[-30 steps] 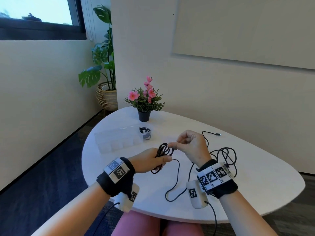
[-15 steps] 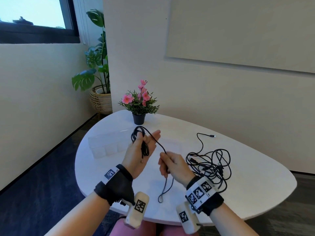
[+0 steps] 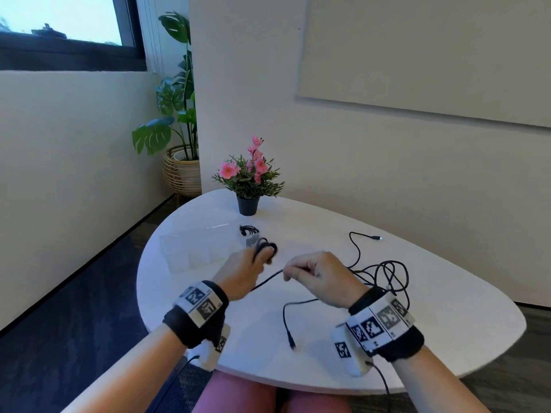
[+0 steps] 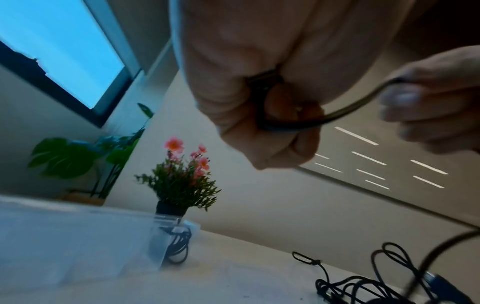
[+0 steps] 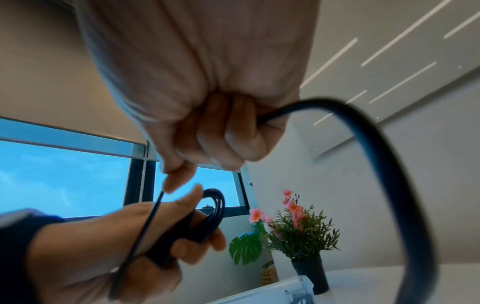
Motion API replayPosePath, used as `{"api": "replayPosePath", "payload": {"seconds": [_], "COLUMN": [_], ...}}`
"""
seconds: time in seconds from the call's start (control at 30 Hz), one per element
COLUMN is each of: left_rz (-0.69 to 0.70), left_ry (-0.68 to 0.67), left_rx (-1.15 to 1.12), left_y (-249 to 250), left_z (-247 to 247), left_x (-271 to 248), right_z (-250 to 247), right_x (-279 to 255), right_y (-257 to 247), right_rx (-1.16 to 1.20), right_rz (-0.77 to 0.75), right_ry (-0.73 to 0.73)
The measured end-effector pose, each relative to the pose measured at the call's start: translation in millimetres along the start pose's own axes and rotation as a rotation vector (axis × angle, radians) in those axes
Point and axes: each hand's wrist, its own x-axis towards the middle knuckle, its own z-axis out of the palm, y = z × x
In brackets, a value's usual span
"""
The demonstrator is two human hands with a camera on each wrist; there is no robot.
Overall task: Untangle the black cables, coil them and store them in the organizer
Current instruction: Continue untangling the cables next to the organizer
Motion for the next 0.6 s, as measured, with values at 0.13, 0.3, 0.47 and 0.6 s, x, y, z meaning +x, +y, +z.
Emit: {"api": "replayPosePath", "payload": {"seconds": [0.13,0.3,0.47,0.6], "left_rz": [0.047,0.049,0.075,0.022], "left_ry": [-0.234,-0.396,-0.323,-0.190], "left_rx": [0.147,-0.080,-0.292,-0.734], "left_y": [10,10,10,7], "left_z": [2,7,7,12], "left_x": [-13,-19,-22,-20], "right_z": [-3,-3,2,16], "right_x": [9,13,11,4], "right_y": [8,15,17,17], "right_rx": [0.056,0.345,0.432,0.615], "right_rz": [0.014,0.130,0.142,0.211], "right_ry": [0.152,0.283,0.326,0.362]}}
